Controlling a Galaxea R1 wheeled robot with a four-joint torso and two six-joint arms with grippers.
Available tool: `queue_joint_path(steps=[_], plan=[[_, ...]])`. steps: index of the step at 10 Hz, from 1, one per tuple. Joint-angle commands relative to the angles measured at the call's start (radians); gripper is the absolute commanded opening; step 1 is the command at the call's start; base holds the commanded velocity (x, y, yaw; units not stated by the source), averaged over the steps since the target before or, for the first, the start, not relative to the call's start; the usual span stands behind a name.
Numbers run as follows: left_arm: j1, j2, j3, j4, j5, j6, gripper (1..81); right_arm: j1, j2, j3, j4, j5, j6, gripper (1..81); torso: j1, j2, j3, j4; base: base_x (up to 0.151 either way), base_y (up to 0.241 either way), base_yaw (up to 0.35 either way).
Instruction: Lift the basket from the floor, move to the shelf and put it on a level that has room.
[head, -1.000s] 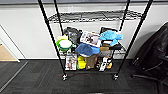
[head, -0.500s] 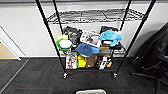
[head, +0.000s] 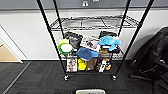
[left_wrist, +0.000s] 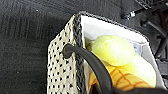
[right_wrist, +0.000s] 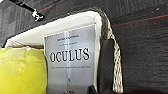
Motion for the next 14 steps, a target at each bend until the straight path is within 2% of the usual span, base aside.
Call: queue_joint_path(steps=[1,4,5,7,10,11,14], plan=[[-0.123,-0.012,0.05,-0.041,0.064,-0.001,1.0,0.129,0.011,0.024,0.025,-0.054,0.005,1.0,-0.062,0.097,0.065,0.0,0.0,0.0,0.0],[-0.141,-0.012,0.05,-0.044,0.064,-0.002,1.0,0.169,0.014,0.031,0.033,-0.054,0.005,1.0,-0.128,0.198,0.127,0.0,0.0,0.0,0.0],[-0.156,-0.015,0.05,-0.056,0.064,-0.002,1.0,0.184,0.017,0.035,0.028,-0.056,0.005,1.0,-0.15,0.23,0.079,0.0,0.0,0.0,0.0],[-0.187,-0.021,0.05,-0.07,0.069,-0.002,1.0,0.201,0.023,0.038,0.022,-0.056,0.005,1.0,-0.199,0.303,0.114,0.0,0.0,0.0,0.0],[-0.193,-0.038,0.05,-0.072,0.078,-0.002,1.0,0.204,0.014,0.044,0.036,-0.055,0.008,1.0,-0.257,0.396,0.124,0.0,0.0,0.0,0.0],[-0.193,-0.038,0.05,-0.072,0.078,-0.002,1.0,0.204,0.011,0.051,0.037,-0.054,0.008,1.0,-0.28,0.431,0.17,0.0,0.0,0.0,0.0],[-0.196,-0.035,0.05,-0.07,0.09,-0.001,1.0,0.189,-0.033,0.113,0.034,-0.039,0.041,1.0,-0.337,0.521,0.224,0.0,0.0,0.0,0.0]])
